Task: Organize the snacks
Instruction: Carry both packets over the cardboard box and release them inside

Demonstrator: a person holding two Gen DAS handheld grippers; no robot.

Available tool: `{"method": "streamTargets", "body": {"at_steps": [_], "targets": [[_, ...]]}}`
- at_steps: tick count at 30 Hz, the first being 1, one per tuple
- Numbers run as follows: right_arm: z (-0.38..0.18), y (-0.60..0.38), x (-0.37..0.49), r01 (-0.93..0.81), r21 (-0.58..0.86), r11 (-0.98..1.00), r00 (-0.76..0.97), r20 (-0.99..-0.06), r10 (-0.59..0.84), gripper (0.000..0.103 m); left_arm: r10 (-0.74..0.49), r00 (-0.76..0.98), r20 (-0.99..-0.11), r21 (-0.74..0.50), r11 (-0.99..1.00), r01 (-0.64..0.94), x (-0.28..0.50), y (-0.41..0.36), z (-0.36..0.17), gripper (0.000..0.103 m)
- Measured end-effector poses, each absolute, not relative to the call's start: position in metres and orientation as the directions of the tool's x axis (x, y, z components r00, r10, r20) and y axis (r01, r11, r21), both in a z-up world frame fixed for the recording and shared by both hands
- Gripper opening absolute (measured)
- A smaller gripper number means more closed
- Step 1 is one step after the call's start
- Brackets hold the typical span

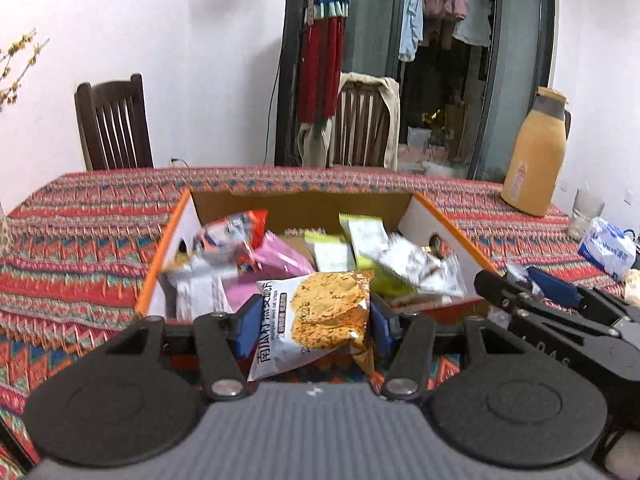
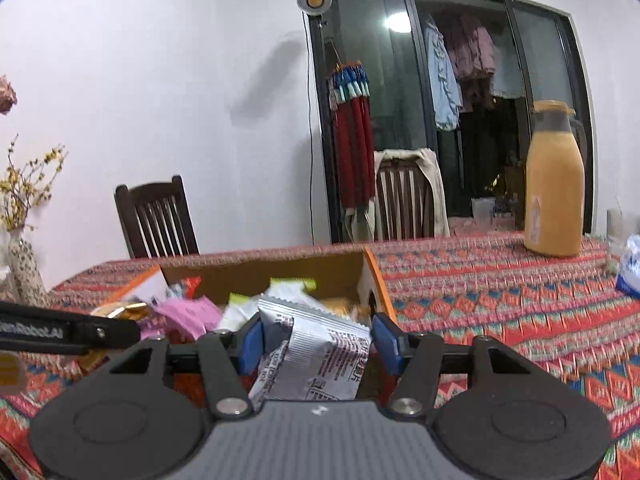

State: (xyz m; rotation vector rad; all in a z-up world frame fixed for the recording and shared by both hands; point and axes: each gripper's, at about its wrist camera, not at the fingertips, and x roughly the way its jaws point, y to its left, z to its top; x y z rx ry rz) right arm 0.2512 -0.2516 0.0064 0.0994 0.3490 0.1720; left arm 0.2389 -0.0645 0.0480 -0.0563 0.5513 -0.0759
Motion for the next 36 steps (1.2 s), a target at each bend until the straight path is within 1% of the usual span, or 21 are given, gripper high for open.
{"method": "streamTargets", "body": {"at_steps": [5,9,13,16,21,25,29,30,32,33,34,35,36], "targets": [[0.035,-0.240,0.267,-0.155,0.103,0.983,0.943,-0.282,0.179,0.057,-0.070,0.864,-0.499,-0.072,0.997,0.039,0.258,-0.057,0.066,0.056],[0.055,-0.233,0.290,-0.149,0.100,0.984,0.954,-0.249,0.170,0.057,-0.043,0.890,-0.455,-0.060,0.998,0.017,0.277,-0.055,0.083,0.056],[0.060,-0.228,0.315,-0.144,0.105,0.984,0.957,-0.236,0.165,0.057,-0.007,0.898,-0.439,-0.062,0.998,-0.023,0.301,-0.047,0.084,0.056],[0.053,-0.223,0.336,-0.137,0.112,0.984,0.957,-0.243,0.161,0.057,0.022,0.894,-0.447,-0.066,0.996,-0.058,0.319,-0.040,0.073,0.056],[0.024,-0.216,0.355,-0.142,0.109,0.984,0.947,-0.276,0.167,0.057,0.049,0.892,-0.450,-0.097,0.990,-0.103,0.336,-0.022,0.045,0.056],[0.012,-0.213,0.363,-0.156,0.105,0.982,0.933,-0.309,0.182,0.057,0.045,0.872,-0.488,-0.092,0.990,-0.103,0.345,-0.016,0.032,0.056],[0.005,-0.211,0.364,-0.167,0.099,0.981,0.927,-0.322,0.190,0.057,0.046,0.872,-0.488,-0.082,0.992,-0.098,0.344,-0.018,0.029,0.056],[0.004,-0.210,0.362,-0.168,0.100,0.981,0.927,-0.324,0.191,0.057,0.045,0.874,-0.484,-0.080,0.992,-0.096,0.342,-0.019,0.028,0.056],[0.004,-0.211,0.361,-0.169,0.101,0.980,0.926,-0.325,0.194,0.060,0.057,0.879,-0.473,-0.078,0.991,-0.106,0.339,-0.019,0.029,0.061],[0.004,-0.212,0.359,-0.167,0.103,0.981,0.926,-0.327,0.192,0.060,0.070,0.882,-0.466,-0.075,0.990,-0.119,0.340,-0.018,0.030,0.066],[0.004,-0.212,0.359,-0.164,0.104,0.981,0.926,-0.328,0.189,0.067,0.082,0.887,-0.454,-0.072,0.989,-0.128,0.337,-0.018,0.031,0.071],[0.004,-0.213,0.358,-0.161,0.108,0.981,0.926,-0.328,0.188,0.082,0.086,0.893,-0.442,-0.075,0.988,-0.132,0.335,-0.017,0.032,0.076],[0.004,-0.214,0.357,-0.152,0.111,0.982,0.927,-0.327,0.181,0.091,0.092,0.897,-0.432,-0.079,0.987,-0.139,0.333,-0.016,0.033,0.091]]}}
